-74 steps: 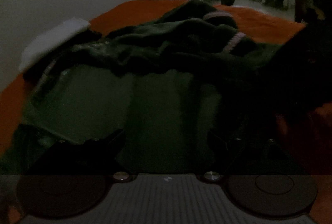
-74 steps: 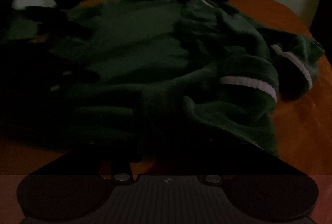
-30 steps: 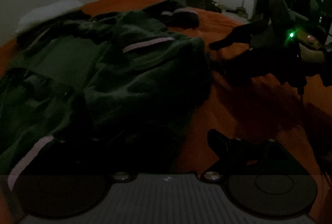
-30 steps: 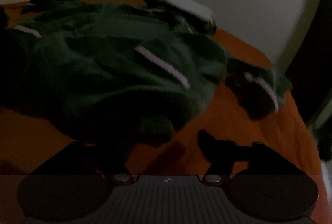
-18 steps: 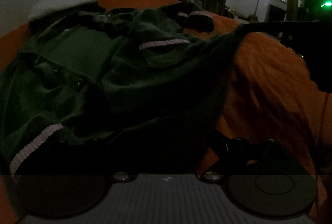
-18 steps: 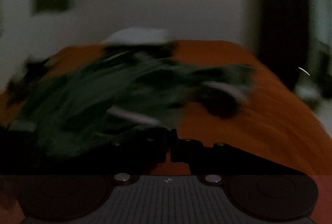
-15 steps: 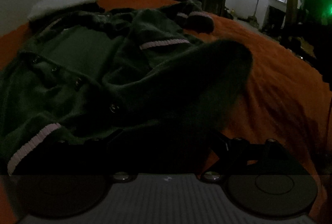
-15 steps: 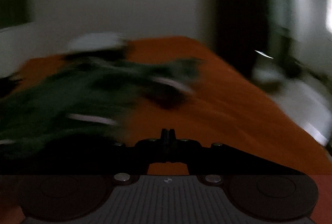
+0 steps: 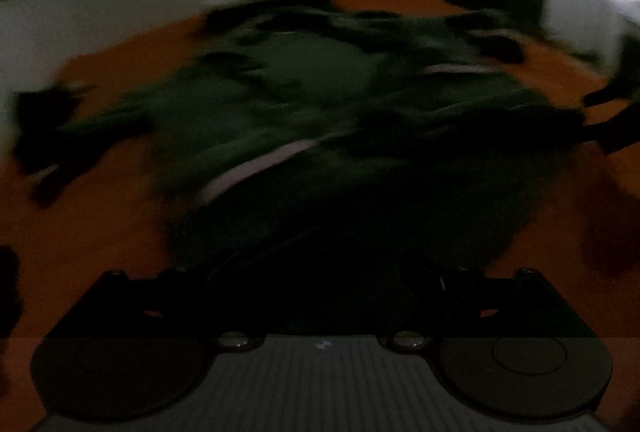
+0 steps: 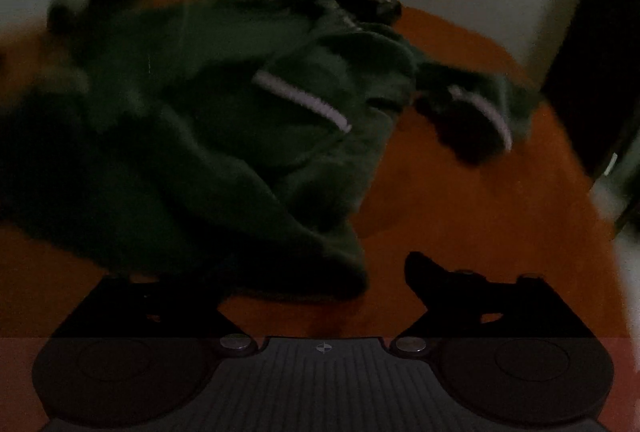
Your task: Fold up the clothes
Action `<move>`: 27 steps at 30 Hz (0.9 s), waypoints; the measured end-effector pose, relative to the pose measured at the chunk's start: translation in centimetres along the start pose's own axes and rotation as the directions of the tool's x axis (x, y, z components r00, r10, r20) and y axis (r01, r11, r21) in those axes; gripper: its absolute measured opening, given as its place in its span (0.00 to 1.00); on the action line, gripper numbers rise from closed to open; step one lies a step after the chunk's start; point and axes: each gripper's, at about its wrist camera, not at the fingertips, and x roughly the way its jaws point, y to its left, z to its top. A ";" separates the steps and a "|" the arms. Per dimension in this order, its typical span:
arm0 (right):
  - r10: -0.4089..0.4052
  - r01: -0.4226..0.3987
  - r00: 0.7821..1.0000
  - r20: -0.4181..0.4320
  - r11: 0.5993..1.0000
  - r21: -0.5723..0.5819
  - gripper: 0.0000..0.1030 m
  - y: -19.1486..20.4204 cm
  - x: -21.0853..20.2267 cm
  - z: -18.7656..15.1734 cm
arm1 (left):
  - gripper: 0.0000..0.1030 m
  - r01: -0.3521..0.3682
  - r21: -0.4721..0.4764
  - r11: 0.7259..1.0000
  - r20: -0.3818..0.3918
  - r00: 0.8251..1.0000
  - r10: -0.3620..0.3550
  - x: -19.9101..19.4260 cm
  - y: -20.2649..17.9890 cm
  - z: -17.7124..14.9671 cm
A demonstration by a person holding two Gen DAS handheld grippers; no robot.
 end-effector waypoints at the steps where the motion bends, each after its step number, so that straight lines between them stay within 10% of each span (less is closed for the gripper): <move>1: -0.015 0.015 1.000 0.003 1.000 0.013 0.69 -0.1 0.3 0.0 | 0.92 -0.037 -0.050 0.998 -0.023 0.999 0.036 0.0 0.1 -0.9; 5: -0.075 0.074 0.997 0.011 0.995 0.066 0.51 -0.5 1.3 -0.1 | 0.92 -0.086 -0.214 0.973 -0.091 0.994 0.068 -0.1 0.3 -3.1; 7: -0.105 0.103 0.994 0.015 0.990 0.093 0.08 -0.7 1.9 -0.1 | 0.92 -0.100 -0.242 0.965 -0.077 0.993 0.084 -0.1 0.2 -3.5; 18: -0.178 0.196 0.980 -0.083 0.875 0.443 0.04 -6.7 -1.2 -6.4 | 0.92 -0.048 -0.260 0.964 -0.035 0.999 0.040 -1.3 -0.7 -5.9; 27: -0.138 0.150 0.989 -0.063 0.846 0.511 0.04 -6.8 -1.6 -7.4 | 0.83 -0.033 -0.273 0.962 0.003 0.999 0.035 0.5 -0.8 -4.9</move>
